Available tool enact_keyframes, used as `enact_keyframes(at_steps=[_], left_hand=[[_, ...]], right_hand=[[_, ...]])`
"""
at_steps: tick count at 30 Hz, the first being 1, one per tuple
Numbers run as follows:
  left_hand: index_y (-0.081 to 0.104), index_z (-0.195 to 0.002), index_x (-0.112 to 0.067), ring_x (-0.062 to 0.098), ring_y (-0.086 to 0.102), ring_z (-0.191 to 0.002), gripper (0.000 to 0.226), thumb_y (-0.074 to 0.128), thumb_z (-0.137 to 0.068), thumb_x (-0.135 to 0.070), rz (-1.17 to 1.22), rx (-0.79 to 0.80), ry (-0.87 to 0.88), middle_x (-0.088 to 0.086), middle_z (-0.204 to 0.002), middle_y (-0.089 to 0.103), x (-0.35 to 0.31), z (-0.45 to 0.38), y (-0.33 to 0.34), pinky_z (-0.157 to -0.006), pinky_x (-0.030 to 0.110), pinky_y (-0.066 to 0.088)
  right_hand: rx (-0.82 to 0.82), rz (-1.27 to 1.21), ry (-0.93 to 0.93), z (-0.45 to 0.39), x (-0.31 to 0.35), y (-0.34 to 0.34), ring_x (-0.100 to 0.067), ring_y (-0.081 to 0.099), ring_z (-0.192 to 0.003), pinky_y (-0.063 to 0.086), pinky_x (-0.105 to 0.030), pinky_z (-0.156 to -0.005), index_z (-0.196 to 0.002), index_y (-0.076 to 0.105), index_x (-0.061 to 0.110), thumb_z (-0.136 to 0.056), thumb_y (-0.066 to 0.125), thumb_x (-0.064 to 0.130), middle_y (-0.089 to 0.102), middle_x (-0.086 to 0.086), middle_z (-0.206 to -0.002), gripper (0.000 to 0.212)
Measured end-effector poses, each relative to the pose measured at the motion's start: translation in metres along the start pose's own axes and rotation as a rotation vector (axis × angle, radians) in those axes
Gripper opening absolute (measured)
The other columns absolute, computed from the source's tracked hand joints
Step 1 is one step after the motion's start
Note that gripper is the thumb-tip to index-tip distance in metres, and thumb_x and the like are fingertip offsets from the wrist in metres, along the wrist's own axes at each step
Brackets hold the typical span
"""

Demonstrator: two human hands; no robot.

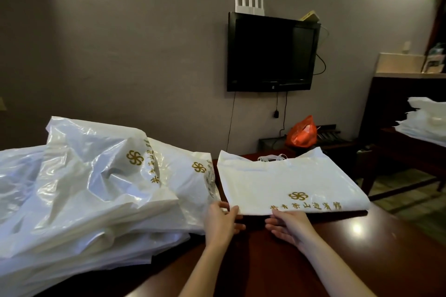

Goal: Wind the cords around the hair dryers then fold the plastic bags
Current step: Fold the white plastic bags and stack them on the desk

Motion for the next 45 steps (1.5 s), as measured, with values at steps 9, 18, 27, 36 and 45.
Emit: enact_keyframes(at_steps=[9,18,27,36,45], left_hand=[[0.061,-0.099,-0.005,0.013,0.069,-0.057,0.011,0.062,-0.096,-0.016,0.132,0.211,-0.094,0.009,-0.079,0.073,-0.008,0.008,-0.013,-0.053,0.021,0.055],[0.058,-0.100,-0.005,0.017,0.069,-0.060,0.011,0.054,-0.100,-0.015,0.150,0.436,-0.256,0.008,-0.083,0.073,-0.016,-0.008,-0.008,-0.055,0.024,0.056],[0.054,-0.097,-0.018,0.026,0.070,-0.074,0.017,0.065,-0.092,-0.029,0.192,0.397,-0.407,0.008,-0.103,0.066,-0.033,-0.002,-0.016,-0.064,0.034,0.058],[0.053,-0.125,0.004,0.033,0.065,-0.095,0.037,0.060,-0.088,0.009,0.359,0.289,-0.347,0.018,-0.114,0.066,-0.012,0.035,-0.011,-0.074,0.041,0.055],[0.050,-0.127,0.001,0.031,0.064,-0.098,0.048,0.058,-0.083,0.018,0.320,0.386,-0.253,0.016,-0.120,0.064,-0.064,0.056,-0.024,-0.070,0.038,0.056]], right_hand=[[-0.041,-0.026,-0.112,0.003,-0.003,0.004,-0.013,0.068,-0.056,0.052,-0.018,-0.045,-0.095,0.064,-0.004,-0.094,0.059,0.010,0.074,-0.013,-0.074,0.015],[-0.107,-0.002,-0.056,0.004,-0.003,0.038,-0.017,0.068,-0.063,0.051,-0.022,-0.045,-0.093,0.063,0.004,-0.093,0.062,0.021,0.073,-0.009,-0.074,0.017],[-0.028,0.198,-0.017,0.031,0.035,0.031,-0.008,0.066,-0.055,0.042,-0.017,-0.044,-0.088,0.061,0.009,-0.092,0.063,0.024,0.072,-0.001,-0.064,0.016],[0.078,-0.007,0.048,0.092,0.007,-0.003,-0.027,0.067,-0.092,0.056,-0.039,-0.066,-0.107,0.054,0.016,-0.089,0.061,0.020,0.063,-0.008,-0.108,0.019],[-0.165,-0.095,-0.148,0.113,0.033,-0.014,-0.019,0.055,-0.098,0.048,-0.043,-0.077,-0.122,0.051,0.015,-0.096,0.050,0.013,0.058,-0.005,-0.114,0.025]])
Point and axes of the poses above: each hand's wrist, its own z-axis away from the middle knuckle, its own y-axis out of the palm, x = y × z, the point moved 3 cm from there along -z, towards the middle knuckle
